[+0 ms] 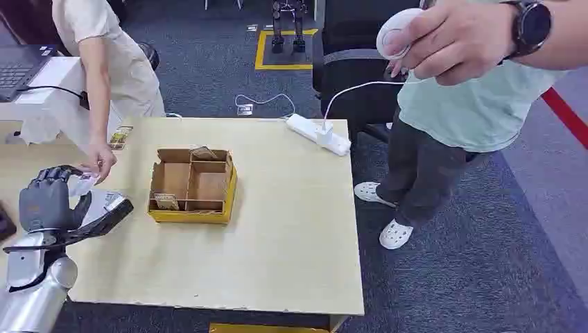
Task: Pass the card to the sensor for recognition and then transmit it.
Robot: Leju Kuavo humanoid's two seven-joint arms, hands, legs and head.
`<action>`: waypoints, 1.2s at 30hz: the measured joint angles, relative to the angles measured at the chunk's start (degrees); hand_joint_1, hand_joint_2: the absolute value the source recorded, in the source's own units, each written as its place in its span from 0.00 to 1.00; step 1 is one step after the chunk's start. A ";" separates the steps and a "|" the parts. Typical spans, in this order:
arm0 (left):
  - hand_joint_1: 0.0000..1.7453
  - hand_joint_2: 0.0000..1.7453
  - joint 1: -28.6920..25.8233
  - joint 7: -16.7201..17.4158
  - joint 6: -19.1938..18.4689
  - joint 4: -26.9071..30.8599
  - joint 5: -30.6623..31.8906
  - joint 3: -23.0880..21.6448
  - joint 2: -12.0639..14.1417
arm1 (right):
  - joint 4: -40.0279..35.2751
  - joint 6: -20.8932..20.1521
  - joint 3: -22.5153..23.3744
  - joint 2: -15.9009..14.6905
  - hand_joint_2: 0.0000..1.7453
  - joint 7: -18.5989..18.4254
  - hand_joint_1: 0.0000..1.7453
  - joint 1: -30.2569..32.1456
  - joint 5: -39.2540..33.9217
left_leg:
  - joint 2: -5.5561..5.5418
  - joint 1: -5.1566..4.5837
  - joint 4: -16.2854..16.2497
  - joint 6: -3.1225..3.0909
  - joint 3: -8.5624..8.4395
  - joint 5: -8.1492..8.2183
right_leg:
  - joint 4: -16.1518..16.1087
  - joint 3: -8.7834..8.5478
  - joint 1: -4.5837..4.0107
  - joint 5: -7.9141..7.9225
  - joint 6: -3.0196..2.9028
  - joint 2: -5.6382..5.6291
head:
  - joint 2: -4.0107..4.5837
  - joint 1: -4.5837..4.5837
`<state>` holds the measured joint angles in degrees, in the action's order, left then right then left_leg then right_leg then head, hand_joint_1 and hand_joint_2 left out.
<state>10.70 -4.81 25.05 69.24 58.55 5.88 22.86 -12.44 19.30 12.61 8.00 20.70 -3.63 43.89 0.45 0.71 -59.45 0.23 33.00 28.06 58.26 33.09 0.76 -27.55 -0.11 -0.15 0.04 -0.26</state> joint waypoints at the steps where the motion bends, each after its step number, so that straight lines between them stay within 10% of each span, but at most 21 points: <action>1: 1.00 1.00 -0.08 0.00 0.00 -0.02 -0.02 -0.02 0.00 | 0.00 0.00 -0.02 0.00 1.00 -0.04 0.00 0.00 0.00 | 0.00 0.00 0.00 0.00 0.01 0.00 | 0.00 0.01 0.00 0.00 0.00 0.00 | 0.00 0.00; 18: 1.00 1.00 -0.36 0.15 0.79 -0.07 -0.02 -0.04 0.09 | 0.00 -0.02 -0.35 0.00 1.00 -0.13 0.00 -0.01 -0.02 | -0.01 0.00 0.00 0.00 0.05 0.00 | 0.00 0.04 0.00 0.00 0.00 0.01 | 0.00 0.00; 36: 1.00 1.00 -0.20 8.88 2.27 -4.66 14.65 -0.07 0.55 | 0.00 -0.11 -0.81 0.00 1.00 -0.13 0.00 -0.06 -0.15 | 0.00 0.00 0.01 0.00 0.06 0.00 | 0.00 0.07 0.00 0.00 0.00 0.00 | 0.00 0.02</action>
<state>10.50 4.07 27.32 64.58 73.20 5.81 23.41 -12.44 19.19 11.80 8.00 20.57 -3.69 43.74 0.45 0.71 -59.45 0.23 33.06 28.06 58.26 33.16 0.76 -27.55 -0.12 -0.15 0.04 -0.24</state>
